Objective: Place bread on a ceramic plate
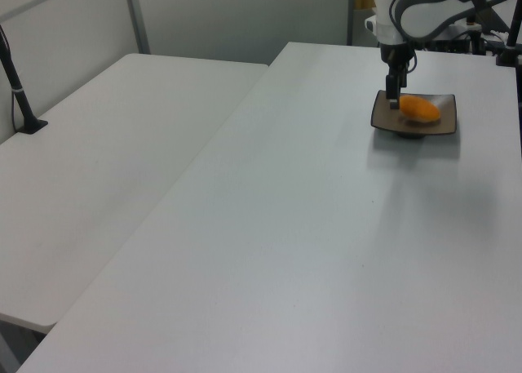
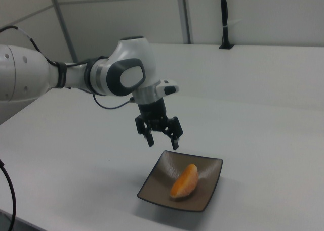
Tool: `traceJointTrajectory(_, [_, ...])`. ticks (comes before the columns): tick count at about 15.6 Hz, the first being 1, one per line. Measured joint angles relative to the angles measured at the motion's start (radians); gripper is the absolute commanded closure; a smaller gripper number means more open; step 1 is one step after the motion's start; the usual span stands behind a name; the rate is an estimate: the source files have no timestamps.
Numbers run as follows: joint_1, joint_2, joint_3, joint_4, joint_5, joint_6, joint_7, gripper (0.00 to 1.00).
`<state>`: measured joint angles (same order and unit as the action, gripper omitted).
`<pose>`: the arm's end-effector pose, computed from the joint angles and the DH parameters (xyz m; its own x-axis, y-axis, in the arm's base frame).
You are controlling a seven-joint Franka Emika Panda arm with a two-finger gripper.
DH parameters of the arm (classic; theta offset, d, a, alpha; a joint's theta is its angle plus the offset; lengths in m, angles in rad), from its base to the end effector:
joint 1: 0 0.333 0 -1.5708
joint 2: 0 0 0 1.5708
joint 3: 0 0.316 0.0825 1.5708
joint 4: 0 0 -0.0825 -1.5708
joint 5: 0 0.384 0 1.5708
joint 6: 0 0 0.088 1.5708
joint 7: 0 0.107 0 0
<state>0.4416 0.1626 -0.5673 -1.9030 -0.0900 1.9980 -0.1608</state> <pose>0.5844 -0.0678 0.4242 0.9947 0.0723 -0.0731 0.0831 -0.9841 0.1568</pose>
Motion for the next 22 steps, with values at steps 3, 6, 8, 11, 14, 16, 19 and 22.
traceJointTrajectory(3, [-0.022,-0.023,-0.001,0.049,0.068,-0.002,0.003,0.0])
traceJointTrajectory(6, [-0.058,-0.066,0.017,0.112,0.123,-0.07,0.02,0.0])
traceJointTrajectory(8, [-0.123,-0.095,0.101,0.154,0.146,-0.14,0.062,0.0])
traceJointTrajectory(11, [-0.244,-0.131,0.286,0.188,0.151,-0.182,0.163,0.0])
traceJointTrajectory(14, [-0.298,-0.154,0.419,0.197,0.151,-0.182,0.244,0.0])
traceJointTrajectory(16, [-0.315,-0.161,0.484,0.197,0.147,-0.184,0.255,0.0])
traceJointTrajectory(19, [-0.333,-0.162,0.575,0.197,0.127,-0.201,0.264,0.0])
traceJointTrajectory(22, [-0.335,-0.162,0.621,0.197,0.09,-0.217,0.267,0.0])
